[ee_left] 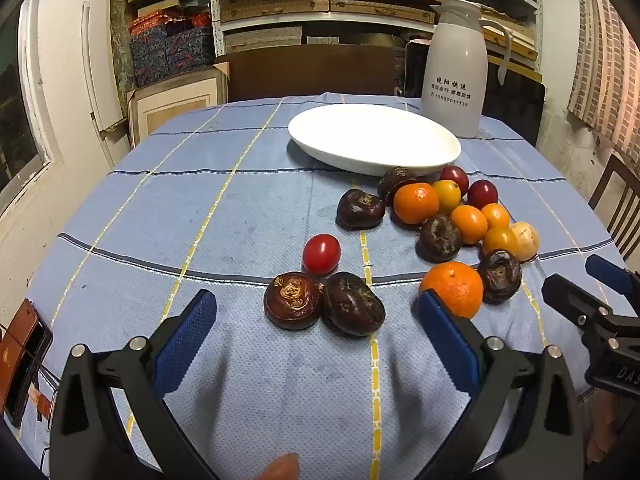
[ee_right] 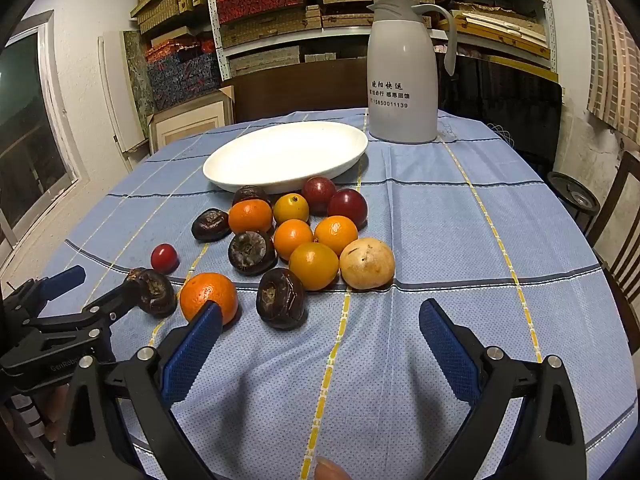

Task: Organize fruits

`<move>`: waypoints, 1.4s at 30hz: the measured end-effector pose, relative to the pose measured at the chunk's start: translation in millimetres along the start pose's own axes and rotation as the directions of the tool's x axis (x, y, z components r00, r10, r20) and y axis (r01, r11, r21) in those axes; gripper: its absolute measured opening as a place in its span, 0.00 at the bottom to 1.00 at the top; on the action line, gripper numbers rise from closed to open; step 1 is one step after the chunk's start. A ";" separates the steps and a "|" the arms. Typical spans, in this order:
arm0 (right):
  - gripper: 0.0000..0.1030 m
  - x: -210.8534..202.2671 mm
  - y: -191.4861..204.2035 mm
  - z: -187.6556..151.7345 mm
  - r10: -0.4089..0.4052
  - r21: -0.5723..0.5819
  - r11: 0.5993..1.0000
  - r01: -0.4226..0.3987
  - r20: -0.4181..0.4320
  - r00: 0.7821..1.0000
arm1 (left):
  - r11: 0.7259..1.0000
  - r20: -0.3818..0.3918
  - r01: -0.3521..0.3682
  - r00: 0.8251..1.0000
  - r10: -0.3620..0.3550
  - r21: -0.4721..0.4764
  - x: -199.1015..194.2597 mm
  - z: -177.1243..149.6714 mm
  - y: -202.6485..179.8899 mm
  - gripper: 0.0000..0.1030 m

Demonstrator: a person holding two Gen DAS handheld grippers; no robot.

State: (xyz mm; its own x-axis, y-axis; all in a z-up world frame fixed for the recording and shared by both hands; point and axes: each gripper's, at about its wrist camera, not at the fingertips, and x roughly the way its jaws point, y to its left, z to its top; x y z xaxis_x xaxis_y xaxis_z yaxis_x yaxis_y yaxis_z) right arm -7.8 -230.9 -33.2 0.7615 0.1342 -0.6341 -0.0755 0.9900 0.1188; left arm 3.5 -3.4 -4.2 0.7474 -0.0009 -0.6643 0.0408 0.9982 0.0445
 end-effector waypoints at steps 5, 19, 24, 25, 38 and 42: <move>0.96 0.1 -0.2 0.1 0.000 0.000 1.000 0.000 0.001 1.000 | 1.000 -0.002 0.001 1.000 -0.001 -0.003 0.6 -0.2 -0.4 0.96; 0.96 -0.2 -0.3 -0.1 0.001 0.001 1.000 -0.001 0.002 1.000 | 1.000 -0.008 0.006 1.000 -0.006 -0.001 -1.7 -1.8 1.0 0.96; 0.96 -0.4 -0.5 0.0 0.001 0.001 1.000 -0.001 0.002 1.000 | 1.000 -0.010 0.007 1.000 -0.007 -0.001 -0.8 -2.8 0.4 0.96; 0.96 -0.5 -0.5 -0.1 0.001 0.001 1.000 -0.001 0.002 1.000 | 1.000 -0.011 0.007 1.000 -0.007 -0.001 -0.3 -3.3 0.1 0.96; 0.96 -0.1 -1.0 -0.1 0.001 0.002 1.000 -0.001 0.003 1.000 | 1.000 -0.014 0.008 1.000 -0.008 0.001 2.6 -4.7 -1.6 0.96; 0.96 -0.1 -0.9 -0.2 0.001 0.002 1.000 -0.001 0.003 1.000 | 1.000 -0.017 0.010 1.000 -0.010 0.002 2.7 -5.1 -1.5 0.96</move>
State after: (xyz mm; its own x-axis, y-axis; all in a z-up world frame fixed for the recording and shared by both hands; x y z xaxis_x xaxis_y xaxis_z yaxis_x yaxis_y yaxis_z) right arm -8.0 -231.8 -33.4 0.7634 0.1354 -0.6315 -0.0755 0.9898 0.1209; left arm 2.1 -4.6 -9.9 0.7355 -0.0095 -0.6774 0.0492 0.9980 0.0393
